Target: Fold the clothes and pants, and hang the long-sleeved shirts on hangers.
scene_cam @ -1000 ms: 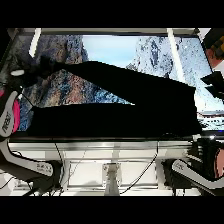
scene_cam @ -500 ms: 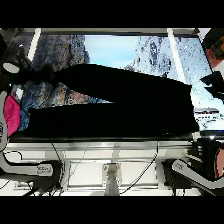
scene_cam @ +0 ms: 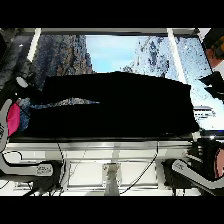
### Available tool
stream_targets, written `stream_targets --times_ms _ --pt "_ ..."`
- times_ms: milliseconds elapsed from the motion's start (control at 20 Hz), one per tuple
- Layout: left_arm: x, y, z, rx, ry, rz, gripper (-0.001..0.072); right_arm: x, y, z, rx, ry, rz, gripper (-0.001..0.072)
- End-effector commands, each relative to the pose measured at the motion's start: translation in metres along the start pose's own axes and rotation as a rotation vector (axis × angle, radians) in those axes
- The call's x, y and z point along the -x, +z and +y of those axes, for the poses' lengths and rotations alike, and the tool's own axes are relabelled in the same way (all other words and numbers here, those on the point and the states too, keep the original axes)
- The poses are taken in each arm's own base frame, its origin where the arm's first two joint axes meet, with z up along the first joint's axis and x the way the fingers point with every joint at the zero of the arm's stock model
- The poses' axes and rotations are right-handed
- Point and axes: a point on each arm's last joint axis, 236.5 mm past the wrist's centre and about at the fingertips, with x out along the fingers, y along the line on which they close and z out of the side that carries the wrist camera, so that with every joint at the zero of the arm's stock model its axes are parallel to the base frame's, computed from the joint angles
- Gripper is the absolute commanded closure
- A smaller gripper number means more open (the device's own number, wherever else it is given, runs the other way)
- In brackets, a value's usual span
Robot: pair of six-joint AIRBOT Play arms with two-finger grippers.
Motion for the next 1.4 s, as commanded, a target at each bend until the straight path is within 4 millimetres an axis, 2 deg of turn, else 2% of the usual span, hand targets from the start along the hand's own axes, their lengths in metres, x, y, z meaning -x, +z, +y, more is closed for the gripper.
stream_targets --times_ms 0,150,200,250,300,350,400,450,500,550,600,700,750,800,900,1000,1100,1150,1200,1250,1300,1350 --pt "-0.003 0.014 0.02 0.04 0.056 -0.077 0.0705 0.0 -0.011 0.0 0.003 -0.001 0.045 0.0166" --pt "-0.002 0.025 0.022 0.041 0.057 -0.125 0.0702 0.001 -0.015 -0.013 0.029 -0.056 0.064 0.0167" --pt "-0.001 0.029 0.022 0.04 0.058 -0.142 0.0668 0.001 -0.019 -0.017 0.035 -0.07 0.081 0.0167" --pt "0.0 0.033 0.022 0.04 0.058 -0.158 0.0478 0.001 -0.027 -0.02 0.036 -0.078 0.116 0.0168" --pt "0.002 0.036 0.021 0.04 0.057 -0.165 0.0259 0.001 -0.037 -0.025 0.046 -0.097 0.164 0.0168" --pt "0.006 0.038 0.021 0.057 0.055 -0.165 0.0233 0.003 -0.049 -0.037 0.079 -0.138 0.224 0.0176" --pt "0.012 0.038 0.021 0.079 0.052 -0.16 0.0262 0.005 -0.058 -0.051 0.097 -0.19 0.269 0.0197" --pt "0.02 0.035 0.021 0.084 0.051 -0.148 0.0461 0.008 -0.063 -0.064 0.112 -0.24 0.297 0.0319" --pt "0.03 0.035 0.022 0.083 0.051 -0.157 0.0697 0.011 -0.066 -0.073 0.115 -0.267 0.308 0.0419" --pt "0.043 0.037 0.022 0.058 0.053 -0.183 0.0702 0.014 -0.069 -0.079 0.101 -0.271 0.318 0.0528" --pt "0.059 0.039 0.025 0.012 0.06 -0.218 0.0702 0.019 -0.073 -0.089 0.086 -0.279 0.325 0.0703" --pt "0.084 0.03 0.039 0.043 0.073 -0.259 0.0702 0.032 -0.094 -0.12 -0.003 -0.292 0.354 0.07" --pt "0.091 0.019 0.046 0.09 0.053 -0.266 0.0703 0.034 -0.105 -0.13 -0.082 -0.269 0.339 0.0701" --pt "0.094 0.007 0.048 0.131 -0.005 -0.278 0.0703 0.031 -0.119 -0.13 -0.15 -0.191 0.323 0.0702" --pt "0.096 -0.016 0.044 0.274 -0.185 -0.312 0.0703 0.022 -0.15 -0.133 -0.292 -0.092 0.314 0.0702" --pt "0.098 -0.034 0.043 0.38 -0.342 -0.376 0.0703 0.017 -0.191 -0.156 -0.367 -0.135 0.385 0.0701" --pt "0.096 -0.054 0.045 0.49 -0.436 -0.402 0.0702 0.013 -0.204 -0.162 -0.388 -0.148 0.401 0.0699" --pt "0.093 -0.065 0.049 0.522 -0.441 -0.396 0.0702 0.012 -0.202 -0.163 -0.408 -0.156 0.393 0.0668" --pt "0.09 -0.074 0.054 0.546 -0.438 -0.385 0.0701 0.011 -0.198 -0.167 -0.475 -0.184 0.365 0.0408" --pt "0.088 -0.081 0.058 0.563 -0.433 -0.373 0.0644 0.008 -0.194 -0.171 -0.487 -0.192 0.348 0.0305" --pt "0.087 -0.084 0.062 0.573 -0.428 -0.368 0.0461 0.006 -0.196 -0.172 -0.498 -0.187 0.359 0.0305" --pt "0.087 -0.084 0.063 0.594 -0.432 -0.367 0.0337 0.002 -0.204 -0.171 -0.518 -0.176 0.402 0.0286"
